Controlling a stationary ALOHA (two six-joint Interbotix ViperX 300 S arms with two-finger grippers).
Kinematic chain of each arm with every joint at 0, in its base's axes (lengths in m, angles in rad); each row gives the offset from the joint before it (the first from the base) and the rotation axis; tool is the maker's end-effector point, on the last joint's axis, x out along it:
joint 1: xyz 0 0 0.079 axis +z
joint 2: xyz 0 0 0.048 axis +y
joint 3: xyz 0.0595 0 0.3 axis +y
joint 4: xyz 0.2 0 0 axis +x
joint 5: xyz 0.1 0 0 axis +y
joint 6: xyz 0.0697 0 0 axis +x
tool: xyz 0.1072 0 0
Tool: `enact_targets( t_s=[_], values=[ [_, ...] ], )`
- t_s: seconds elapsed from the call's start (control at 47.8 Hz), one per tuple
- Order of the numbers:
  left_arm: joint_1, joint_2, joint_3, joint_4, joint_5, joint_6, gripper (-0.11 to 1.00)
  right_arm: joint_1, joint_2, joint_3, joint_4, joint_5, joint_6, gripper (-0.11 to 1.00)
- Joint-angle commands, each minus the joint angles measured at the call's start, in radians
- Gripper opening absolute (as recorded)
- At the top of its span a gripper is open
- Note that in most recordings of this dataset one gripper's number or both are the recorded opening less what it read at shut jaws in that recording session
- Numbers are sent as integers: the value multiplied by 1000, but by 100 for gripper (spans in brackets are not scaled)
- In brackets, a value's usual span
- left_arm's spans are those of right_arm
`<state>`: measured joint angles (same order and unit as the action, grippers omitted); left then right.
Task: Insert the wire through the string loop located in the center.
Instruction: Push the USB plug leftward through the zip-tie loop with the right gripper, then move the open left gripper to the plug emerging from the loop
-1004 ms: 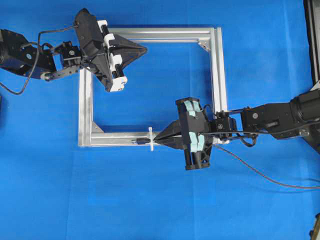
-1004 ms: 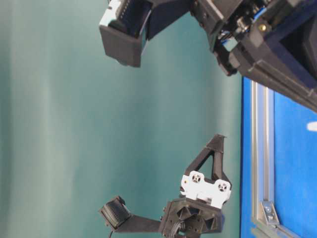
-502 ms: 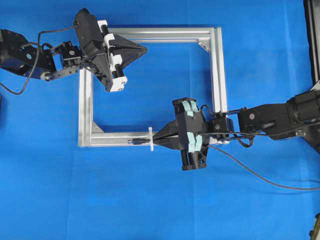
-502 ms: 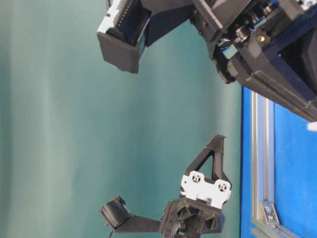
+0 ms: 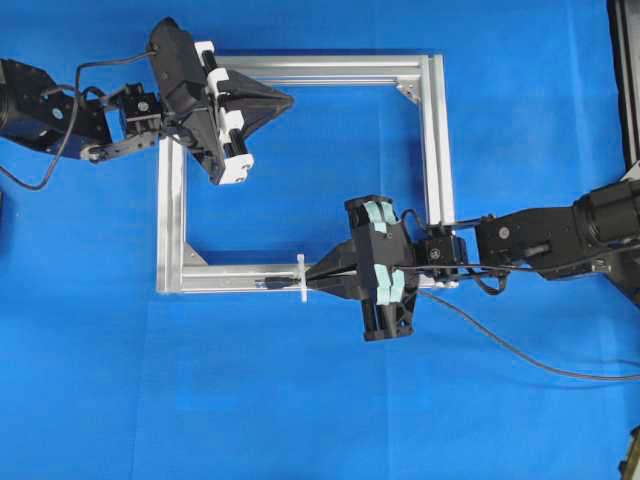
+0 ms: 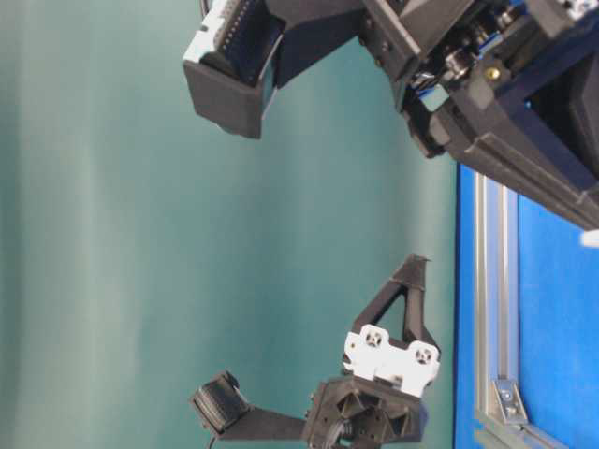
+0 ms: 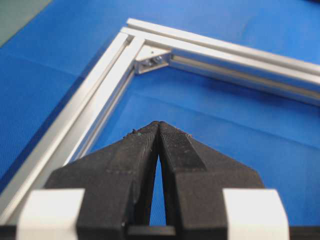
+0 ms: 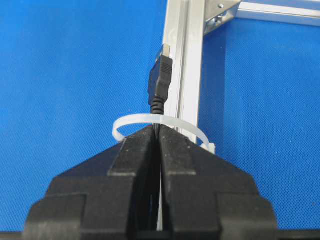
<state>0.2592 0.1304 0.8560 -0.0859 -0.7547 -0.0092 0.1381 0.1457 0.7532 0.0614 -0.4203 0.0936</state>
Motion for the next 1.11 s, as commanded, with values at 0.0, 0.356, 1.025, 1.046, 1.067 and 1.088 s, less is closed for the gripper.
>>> enact_targets(
  t_s=[0.0,0.356,1.025,1.046,1.067,1.088],
  values=[
    [-26,-37,5,2,-5,-2,0,3,-11,-17,-2,-9,0,-3],
    [-184,-84,74,2,-5,-3,0,3,-11,-18,-2,-6,0,-3],
    [-431,-92,71,2,-5,-51,0,3,-11,-18,-2,-8,0,-3],
    [-433,-92,71,2,-5,-51,0,2,-11,-18,-2,-8,0,-3],
    [-434,-92,71,2,-5,-49,0,3,-11,-17,-2,-8,0,-3],
    [-433,-92,71,2,-5,-48,0,3,-11,-18,-2,-8,0,-3]
  ],
)
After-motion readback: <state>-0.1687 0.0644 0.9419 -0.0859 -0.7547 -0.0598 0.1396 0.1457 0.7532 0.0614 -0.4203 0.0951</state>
